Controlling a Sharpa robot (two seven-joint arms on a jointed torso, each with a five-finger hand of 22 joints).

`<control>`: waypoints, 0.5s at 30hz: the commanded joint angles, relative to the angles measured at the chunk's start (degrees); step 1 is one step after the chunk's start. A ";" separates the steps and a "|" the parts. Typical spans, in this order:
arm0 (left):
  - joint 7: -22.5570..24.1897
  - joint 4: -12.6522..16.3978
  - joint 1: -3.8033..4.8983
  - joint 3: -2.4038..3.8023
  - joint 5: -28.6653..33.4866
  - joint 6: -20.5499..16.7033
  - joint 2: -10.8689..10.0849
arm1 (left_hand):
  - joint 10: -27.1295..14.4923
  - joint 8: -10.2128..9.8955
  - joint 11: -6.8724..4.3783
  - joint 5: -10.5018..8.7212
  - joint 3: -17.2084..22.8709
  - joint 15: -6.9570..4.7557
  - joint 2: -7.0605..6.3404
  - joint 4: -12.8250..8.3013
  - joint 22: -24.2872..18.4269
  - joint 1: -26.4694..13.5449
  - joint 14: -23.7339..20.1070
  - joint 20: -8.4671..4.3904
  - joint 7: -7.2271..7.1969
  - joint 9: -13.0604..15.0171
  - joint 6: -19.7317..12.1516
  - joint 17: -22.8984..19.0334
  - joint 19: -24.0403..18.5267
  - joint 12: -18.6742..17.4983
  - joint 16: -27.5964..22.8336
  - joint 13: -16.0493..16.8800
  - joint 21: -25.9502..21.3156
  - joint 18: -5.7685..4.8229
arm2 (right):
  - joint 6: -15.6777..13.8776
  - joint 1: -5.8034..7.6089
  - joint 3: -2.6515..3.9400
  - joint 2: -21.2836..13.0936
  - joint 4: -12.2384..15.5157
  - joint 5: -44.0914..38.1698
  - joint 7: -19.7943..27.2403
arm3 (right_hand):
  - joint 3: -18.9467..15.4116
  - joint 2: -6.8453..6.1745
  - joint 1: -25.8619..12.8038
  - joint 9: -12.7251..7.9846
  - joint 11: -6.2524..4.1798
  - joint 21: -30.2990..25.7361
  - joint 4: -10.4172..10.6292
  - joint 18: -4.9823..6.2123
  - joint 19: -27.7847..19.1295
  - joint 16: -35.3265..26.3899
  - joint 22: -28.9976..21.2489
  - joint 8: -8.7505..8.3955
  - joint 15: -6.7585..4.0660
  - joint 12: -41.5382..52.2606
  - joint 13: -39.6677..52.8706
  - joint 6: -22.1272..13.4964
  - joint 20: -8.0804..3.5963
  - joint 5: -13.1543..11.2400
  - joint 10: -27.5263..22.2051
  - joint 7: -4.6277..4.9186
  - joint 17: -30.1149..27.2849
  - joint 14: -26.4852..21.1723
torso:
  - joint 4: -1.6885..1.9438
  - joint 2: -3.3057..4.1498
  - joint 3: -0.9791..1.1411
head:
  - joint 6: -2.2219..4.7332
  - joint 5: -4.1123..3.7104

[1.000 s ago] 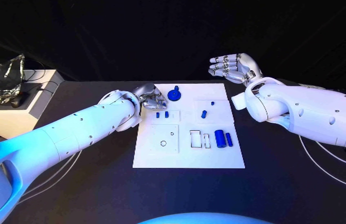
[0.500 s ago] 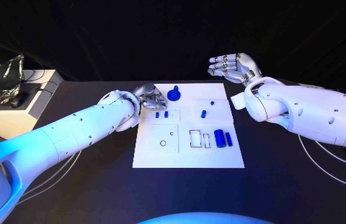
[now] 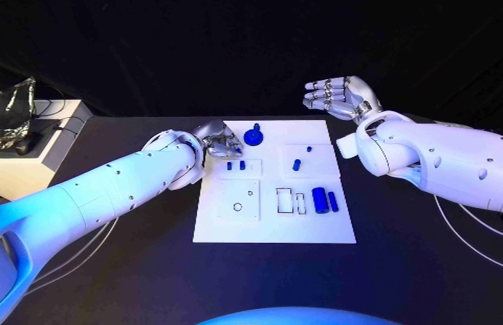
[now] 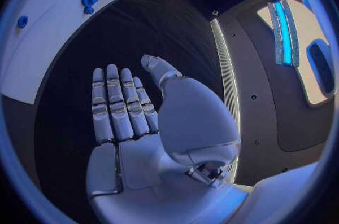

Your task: Assemble the parts on the task board

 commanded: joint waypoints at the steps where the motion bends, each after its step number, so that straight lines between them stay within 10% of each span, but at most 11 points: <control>1: -0.22 0.24 -0.09 -0.08 0.59 0.10 0.01 | -0.31 -0.15 -0.04 0.13 -0.12 0.34 -0.85 0.09 0.96 -0.33 -0.19 0.33 0.03 -0.16 -1.75 0.32 -0.23 1.25 0.63 0.67 0.22 0.80 | 0.22 -0.01 0.02 0.06 0.06 -0.05 0.81 | -0.39 -0.32 0.12 0.06 0.12 -0.27 -0.01 -0.94 -0.27 0.26 0.00 0.17 0.32 0.19 0.10 -0.19 0.24 0.19 -0.15 0.02 0.08 -0.25 | 0.01 0.02 0.01 | -0.03 0.04; 15: 0.28 0.44 -0.09 -0.07 1.67 -0.45 -0.10 | -3.00 -0.08 -0.12 0.08 0.21 0.45 -1.67 0.64 0.99 -0.61 -1.18 0.55 -0.34 -0.12 -5.31 1.54 -0.31 6.22 2.21 2.53 0.71 0.91 | 0.22 -0.01 0.02 0.09 -0.01 -0.05 0.81 | -0.39 -0.32 0.12 0.06 0.12 -0.27 -0.01 -0.94 -0.27 0.26 0.00 0.17 0.32 0.19 0.10 -0.19 0.24 0.19 -0.15 0.02 0.08 -0.25 | -0.01 -0.02 0.05 | -0.19 0.03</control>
